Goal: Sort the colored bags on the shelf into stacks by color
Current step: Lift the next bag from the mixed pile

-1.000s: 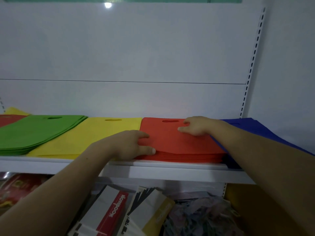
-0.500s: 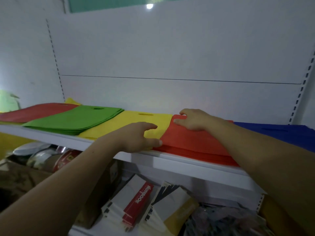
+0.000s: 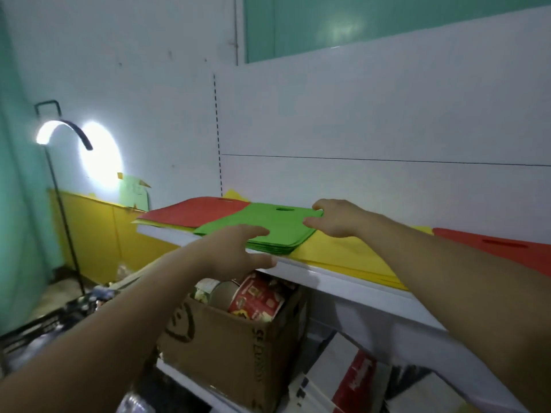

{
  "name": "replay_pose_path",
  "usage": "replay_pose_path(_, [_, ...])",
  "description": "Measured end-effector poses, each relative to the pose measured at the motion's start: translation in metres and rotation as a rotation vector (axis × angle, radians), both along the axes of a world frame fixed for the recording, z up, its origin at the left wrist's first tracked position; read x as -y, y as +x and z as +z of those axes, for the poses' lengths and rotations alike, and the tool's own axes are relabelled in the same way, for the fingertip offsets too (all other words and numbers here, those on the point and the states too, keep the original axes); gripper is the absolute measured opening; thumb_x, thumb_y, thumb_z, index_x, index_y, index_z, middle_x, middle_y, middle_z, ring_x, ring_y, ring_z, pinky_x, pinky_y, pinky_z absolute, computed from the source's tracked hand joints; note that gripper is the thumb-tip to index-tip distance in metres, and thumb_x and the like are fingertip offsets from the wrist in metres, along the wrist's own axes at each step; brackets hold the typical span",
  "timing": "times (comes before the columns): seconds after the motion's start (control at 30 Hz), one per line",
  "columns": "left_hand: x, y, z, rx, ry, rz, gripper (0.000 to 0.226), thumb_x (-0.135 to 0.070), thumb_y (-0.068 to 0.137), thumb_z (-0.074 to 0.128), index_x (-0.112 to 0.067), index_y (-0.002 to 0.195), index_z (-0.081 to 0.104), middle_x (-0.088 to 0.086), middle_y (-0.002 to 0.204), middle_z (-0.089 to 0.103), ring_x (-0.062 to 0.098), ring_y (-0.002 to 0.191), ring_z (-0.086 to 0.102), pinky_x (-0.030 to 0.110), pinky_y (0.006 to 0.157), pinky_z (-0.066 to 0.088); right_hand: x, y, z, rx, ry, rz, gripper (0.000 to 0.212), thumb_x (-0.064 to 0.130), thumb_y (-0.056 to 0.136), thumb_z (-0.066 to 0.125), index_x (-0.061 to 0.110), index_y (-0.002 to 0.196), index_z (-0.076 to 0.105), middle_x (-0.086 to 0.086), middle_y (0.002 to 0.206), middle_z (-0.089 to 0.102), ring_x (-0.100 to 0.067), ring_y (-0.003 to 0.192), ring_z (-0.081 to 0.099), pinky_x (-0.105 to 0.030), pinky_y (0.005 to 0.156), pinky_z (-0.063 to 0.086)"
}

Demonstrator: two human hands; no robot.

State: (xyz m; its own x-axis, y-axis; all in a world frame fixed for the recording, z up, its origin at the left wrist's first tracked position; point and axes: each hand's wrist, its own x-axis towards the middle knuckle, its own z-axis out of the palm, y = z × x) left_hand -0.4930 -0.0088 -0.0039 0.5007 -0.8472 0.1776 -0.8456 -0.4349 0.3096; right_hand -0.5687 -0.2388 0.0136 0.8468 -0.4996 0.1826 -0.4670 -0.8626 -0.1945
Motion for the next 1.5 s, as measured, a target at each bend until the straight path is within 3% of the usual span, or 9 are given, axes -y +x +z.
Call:
replay_pose_path(0.23, [-0.086, 0.097, -0.005, -0.019, -0.017, 0.133, 0.069, -0.053, 0.084, 0.059, -0.031, 0.144, 0.033, -0.006, 0.151, 0.033, 0.016, 0.134, 0.037, 0.033, 0.108, 0.029, -0.076, 0.106, -0.005, -0.004, 0.033, 0.073, 0.070, 0.060, 0.091, 0.045, 0.017, 0.146, 0.034, -0.007, 0.151, 0.035, -0.027, 0.135, 0.037, -0.036, 0.107, 0.034])
replay_pose_path(0.5, [-0.122, 0.185, -0.015, -0.053, -0.047, 0.221, 0.069, -0.054, 0.082, 0.060, -0.031, 0.143, 0.035, -0.007, 0.149, 0.035, 0.015, 0.131, 0.040, 0.032, 0.105, 0.032, -0.098, 0.199, -0.008, -0.039, 0.012, 0.117, 0.071, 0.061, 0.092, 0.043, 0.017, 0.146, 0.034, -0.005, 0.152, 0.034, -0.025, 0.137, 0.035, -0.035, 0.108, 0.031])
replay_pose_path(0.73, [-0.097, 0.265, -0.015, -0.001, -0.063, 0.217, 0.066, -0.052, 0.085, 0.057, -0.028, 0.143, 0.035, -0.008, 0.150, 0.034, 0.014, 0.134, 0.037, 0.030, 0.105, 0.030, -0.068, 0.286, -0.009, -0.050, 0.000, 0.089, 0.065, 0.060, 0.091, 0.044, 0.016, 0.139, 0.042, -0.008, 0.140, 0.047, -0.027, 0.125, 0.046, -0.033, 0.098, 0.039])
replay_pose_path(1.13, [-0.038, 0.399, -0.013, -0.084, -0.037, 0.140, 0.065, -0.054, 0.085, 0.056, -0.027, 0.141, 0.038, 0.002, 0.141, 0.046, 0.022, 0.119, 0.049, 0.034, 0.097, 0.041, -0.020, 0.379, -0.019, -0.203, -0.001, -0.089, 0.073, 0.060, 0.092, 0.044, 0.009, 0.143, 0.038, -0.011, 0.147, 0.040, -0.028, 0.132, 0.041, -0.034, 0.105, 0.036])
replay_pose_path(1.3, [-0.016, 0.446, -0.017, -0.027, -0.019, 0.016, 0.063, -0.053, 0.086, 0.056, -0.027, 0.141, 0.039, 0.001, 0.148, 0.039, 0.021, 0.132, 0.039, 0.032, 0.105, 0.031, -0.017, 0.395, -0.029, -0.210, 0.021, -0.225, 0.072, 0.060, 0.092, 0.043, 0.005, 0.140, 0.042, -0.013, 0.144, 0.044, -0.029, 0.129, 0.044, -0.034, 0.105, 0.037])
replay_pose_path(1.5, [0.003, 0.491, -0.024, 0.007, 0.059, -0.132, 0.068, -0.058, 0.086, 0.052, -0.024, 0.143, 0.036, 0.001, 0.149, 0.036, 0.020, 0.135, 0.036, 0.031, 0.108, 0.027, -0.023, 0.401, -0.040, -0.186, 0.079, -0.414, 0.073, 0.060, 0.093, 0.040, 0.006, 0.142, 0.040, -0.012, 0.146, 0.042, -0.028, 0.131, 0.043, -0.033, 0.106, 0.037])
